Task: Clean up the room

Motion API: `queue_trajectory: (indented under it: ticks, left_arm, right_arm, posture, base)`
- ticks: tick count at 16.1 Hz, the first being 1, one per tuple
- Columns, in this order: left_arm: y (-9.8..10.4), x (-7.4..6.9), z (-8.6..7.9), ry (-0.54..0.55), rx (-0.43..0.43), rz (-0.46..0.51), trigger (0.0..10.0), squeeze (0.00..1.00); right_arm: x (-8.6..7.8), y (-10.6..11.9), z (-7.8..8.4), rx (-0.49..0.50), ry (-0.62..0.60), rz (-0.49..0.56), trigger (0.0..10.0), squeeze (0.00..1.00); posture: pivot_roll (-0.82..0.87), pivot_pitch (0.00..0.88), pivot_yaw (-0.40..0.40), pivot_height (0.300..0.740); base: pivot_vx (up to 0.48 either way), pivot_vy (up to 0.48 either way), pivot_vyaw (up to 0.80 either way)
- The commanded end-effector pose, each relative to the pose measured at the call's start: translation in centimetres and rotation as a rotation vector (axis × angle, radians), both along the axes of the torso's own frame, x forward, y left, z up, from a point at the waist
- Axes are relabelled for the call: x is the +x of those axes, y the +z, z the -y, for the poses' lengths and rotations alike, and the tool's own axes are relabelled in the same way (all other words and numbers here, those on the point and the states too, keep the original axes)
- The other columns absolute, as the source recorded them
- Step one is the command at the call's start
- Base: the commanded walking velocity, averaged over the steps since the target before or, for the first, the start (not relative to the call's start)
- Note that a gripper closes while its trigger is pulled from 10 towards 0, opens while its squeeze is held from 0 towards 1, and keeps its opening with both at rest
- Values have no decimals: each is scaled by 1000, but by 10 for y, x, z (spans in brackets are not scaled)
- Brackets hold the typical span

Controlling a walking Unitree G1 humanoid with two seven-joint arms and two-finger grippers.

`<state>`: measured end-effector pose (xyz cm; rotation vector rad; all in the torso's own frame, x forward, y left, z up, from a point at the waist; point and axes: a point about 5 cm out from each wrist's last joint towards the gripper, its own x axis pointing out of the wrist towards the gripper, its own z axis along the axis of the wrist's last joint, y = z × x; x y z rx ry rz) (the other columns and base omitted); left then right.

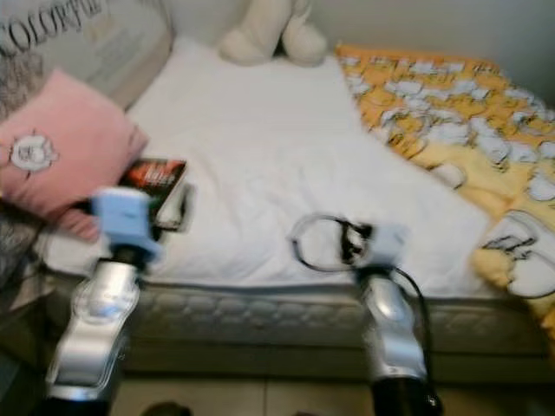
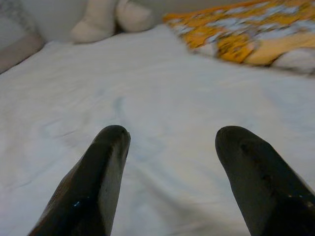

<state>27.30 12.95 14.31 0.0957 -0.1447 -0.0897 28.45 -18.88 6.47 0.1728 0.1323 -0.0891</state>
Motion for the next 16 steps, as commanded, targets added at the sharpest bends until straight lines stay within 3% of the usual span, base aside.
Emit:
queue_trajectory:
  ticks: [1,7,9,13,16]
  left_arm:
    - [1,4,-3,7,4,-8,10000,0]
    - [-12,11,-2,49,-50,-91,10000,0]
    - [-19,11,-9,83,-78,-127,10000,0]
    - [-32,1,-23,122,-47,-166,10000,0]
    - [-32,-7,-13,75,-34,-155,10000,0]
  right_arm:
    - [4,7,-5,-15,15,37,10000,0]
    - [2,9,-11,-114,75,75,10000,0]
    - [2,10,-12,-152,102,90,10000,0]
    - [2,12,-16,-228,160,108,10000,0]
    - [-2,6,-12,-224,153,84,10000,0]
  posture:
    - [28,0,-21,711]
    - [12,0,-10,711]
    - [12,0,-14,711]
    - [13,0,-22,711]
    - [20,0,-26,711]
  base:
    - [322,-352,0]
    - [326,-349,0]
    - [330,-345,0]
    - [329,-346,0]
    - [316,-358,0]
